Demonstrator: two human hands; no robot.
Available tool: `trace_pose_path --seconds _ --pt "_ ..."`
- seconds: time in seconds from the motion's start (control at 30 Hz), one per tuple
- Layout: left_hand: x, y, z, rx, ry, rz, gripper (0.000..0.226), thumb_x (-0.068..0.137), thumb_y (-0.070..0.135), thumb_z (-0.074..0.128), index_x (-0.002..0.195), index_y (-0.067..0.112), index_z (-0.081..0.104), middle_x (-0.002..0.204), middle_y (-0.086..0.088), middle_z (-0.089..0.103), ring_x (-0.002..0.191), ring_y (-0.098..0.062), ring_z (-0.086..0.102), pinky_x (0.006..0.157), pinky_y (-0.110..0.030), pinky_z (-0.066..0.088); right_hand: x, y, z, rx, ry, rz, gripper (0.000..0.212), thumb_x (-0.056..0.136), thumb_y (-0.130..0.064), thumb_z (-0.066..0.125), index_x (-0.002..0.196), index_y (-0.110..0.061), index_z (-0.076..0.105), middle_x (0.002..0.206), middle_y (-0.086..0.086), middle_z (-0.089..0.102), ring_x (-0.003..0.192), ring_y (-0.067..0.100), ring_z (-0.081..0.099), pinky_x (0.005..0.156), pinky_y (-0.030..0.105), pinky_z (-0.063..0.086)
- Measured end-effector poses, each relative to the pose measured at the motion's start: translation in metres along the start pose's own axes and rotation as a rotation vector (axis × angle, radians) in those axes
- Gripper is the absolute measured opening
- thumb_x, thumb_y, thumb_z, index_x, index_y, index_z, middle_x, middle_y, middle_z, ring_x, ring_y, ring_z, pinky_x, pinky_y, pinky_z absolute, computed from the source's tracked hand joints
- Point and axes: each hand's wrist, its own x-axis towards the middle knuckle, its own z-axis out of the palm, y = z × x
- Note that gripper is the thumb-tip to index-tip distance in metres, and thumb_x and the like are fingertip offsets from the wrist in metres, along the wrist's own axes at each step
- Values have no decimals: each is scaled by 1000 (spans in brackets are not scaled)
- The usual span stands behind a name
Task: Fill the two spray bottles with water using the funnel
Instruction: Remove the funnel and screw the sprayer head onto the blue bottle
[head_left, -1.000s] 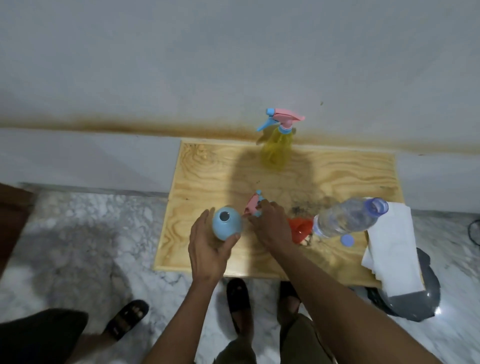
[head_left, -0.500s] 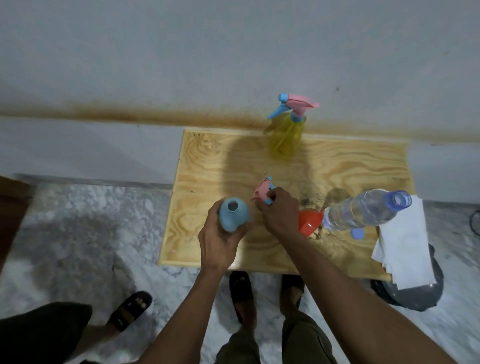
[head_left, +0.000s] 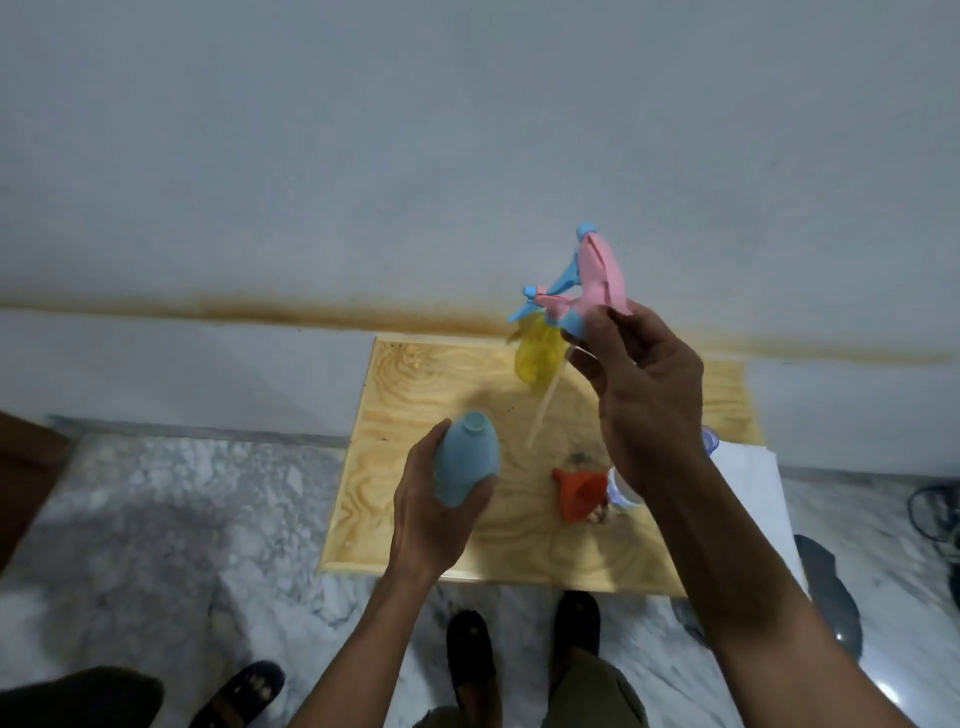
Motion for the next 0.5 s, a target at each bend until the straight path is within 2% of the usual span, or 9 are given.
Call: trace_pose_path --seconds 0.03,0.1,0.2,0.27,0.4,0.5 --pt "-2 7 0 7 -2 36 80 73 46 80 141 31 43 137 14 52 116 5 51 85 -8 45 -2 -12 2 3 -12 -61 18 91 -19 68 106 -9 70 88 0 76 89 21 69 88 42 56" --pt "-5 17 0 -2 -11 104 79 77 38 81 144 30 40 138 13 50 120 9 47 88 -6 43 -3 -30 7 8 -32 -131 13 96 -12 62 107 -9 68 87 -2 75 90 23 69 90 43 56" --pt "-8 27 0 -21 -6 145 77 76 46 75 143 34 39 139 14 49 123 0 50 94 -23 50 -3 -45 11 57 -56 -130 14 97 -6 58 107 -10 66 94 2 76 100 30 70 92 40 57" --pt "-7 31 1 -31 -2 151 76 75 49 74 142 37 38 139 12 51 121 -8 53 91 -34 54 -5 -48 12 64 -83 -146 15 97 -4 58 107 -11 66 100 8 75 102 32 70 92 40 57" --pt "-6 40 0 -31 3 227 74 77 52 71 142 44 36 139 12 50 120 -9 54 88 -40 55 -7 -42 9 43 -122 -167 19 95 -10 61 112 -6 65 105 15 73 103 33 69 93 44 56" --pt "-5 50 0 -36 15 291 73 81 55 67 144 48 31 142 23 44 125 -6 50 93 -39 53 -8 -32 4 -23 -172 -139 25 95 -10 61 119 -2 63 111 19 72 105 39 68 94 48 55"
